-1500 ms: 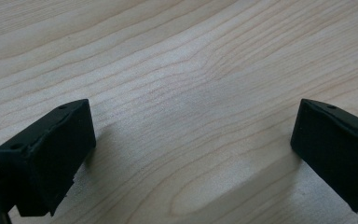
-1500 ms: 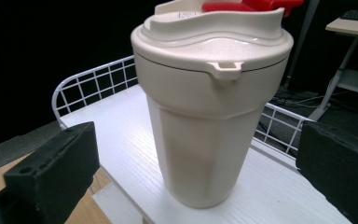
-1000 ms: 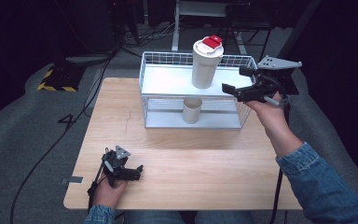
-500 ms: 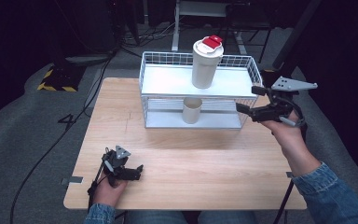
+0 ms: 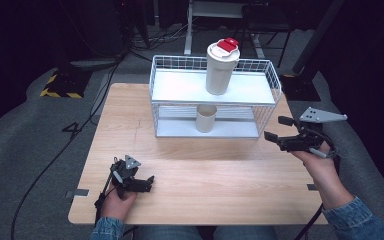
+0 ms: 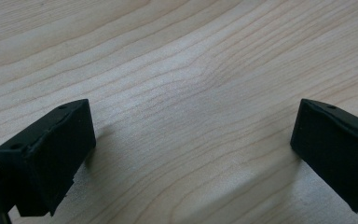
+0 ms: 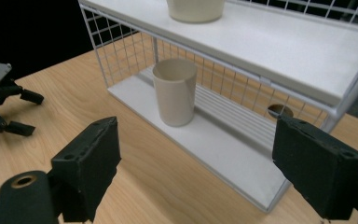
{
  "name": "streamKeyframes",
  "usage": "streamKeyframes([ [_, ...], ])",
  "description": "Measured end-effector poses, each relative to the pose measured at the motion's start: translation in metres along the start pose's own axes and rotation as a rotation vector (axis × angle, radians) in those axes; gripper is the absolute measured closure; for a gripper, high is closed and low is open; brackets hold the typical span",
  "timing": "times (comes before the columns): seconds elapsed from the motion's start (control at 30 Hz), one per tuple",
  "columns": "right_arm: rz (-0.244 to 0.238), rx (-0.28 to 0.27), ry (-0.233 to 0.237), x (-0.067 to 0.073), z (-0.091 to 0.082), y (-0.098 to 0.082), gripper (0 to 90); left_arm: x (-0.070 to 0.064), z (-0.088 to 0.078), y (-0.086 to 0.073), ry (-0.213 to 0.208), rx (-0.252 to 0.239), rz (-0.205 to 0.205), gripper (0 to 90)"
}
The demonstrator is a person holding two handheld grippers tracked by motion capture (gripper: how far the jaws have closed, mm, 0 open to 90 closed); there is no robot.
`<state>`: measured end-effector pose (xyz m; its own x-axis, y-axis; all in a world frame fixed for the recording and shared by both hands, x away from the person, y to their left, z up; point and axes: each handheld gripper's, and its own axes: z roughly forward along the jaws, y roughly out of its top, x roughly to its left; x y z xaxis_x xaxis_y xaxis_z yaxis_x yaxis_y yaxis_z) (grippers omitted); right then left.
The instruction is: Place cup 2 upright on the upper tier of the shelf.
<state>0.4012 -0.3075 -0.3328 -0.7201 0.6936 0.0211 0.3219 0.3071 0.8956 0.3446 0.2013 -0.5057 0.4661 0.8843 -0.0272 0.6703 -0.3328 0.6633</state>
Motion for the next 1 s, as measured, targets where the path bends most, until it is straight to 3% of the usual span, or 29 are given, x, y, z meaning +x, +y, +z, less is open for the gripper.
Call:
streamKeyframes([
  [0.17, 0.027, 0.026, -0.024, -0.001, 0.003, -0.023, 15.4, 0.000, 0.000, 0.000, 0.000, 0.000, 0.000, 0.3],
  [0.33, 0.047, 0.086, -0.057, -0.002, 0.011, -0.050, 15.4, 0.000, 0.000, 0.000, 0.000, 0.000, 0.000, 0.3],
  [0.47, 0.071, 0.096, -0.071, -0.003, 0.015, -0.068, 15.4, 0.000, 0.000, 0.000, 0.000, 0.000, 0.000, 0.3],
  [1.0, 0.095, 0.149, -0.074, 0.005, 0.030, -0.122, 15.4, 0.000, 0.000, 0.000, 0.000, 0.001, 0.000, 0.3],
])
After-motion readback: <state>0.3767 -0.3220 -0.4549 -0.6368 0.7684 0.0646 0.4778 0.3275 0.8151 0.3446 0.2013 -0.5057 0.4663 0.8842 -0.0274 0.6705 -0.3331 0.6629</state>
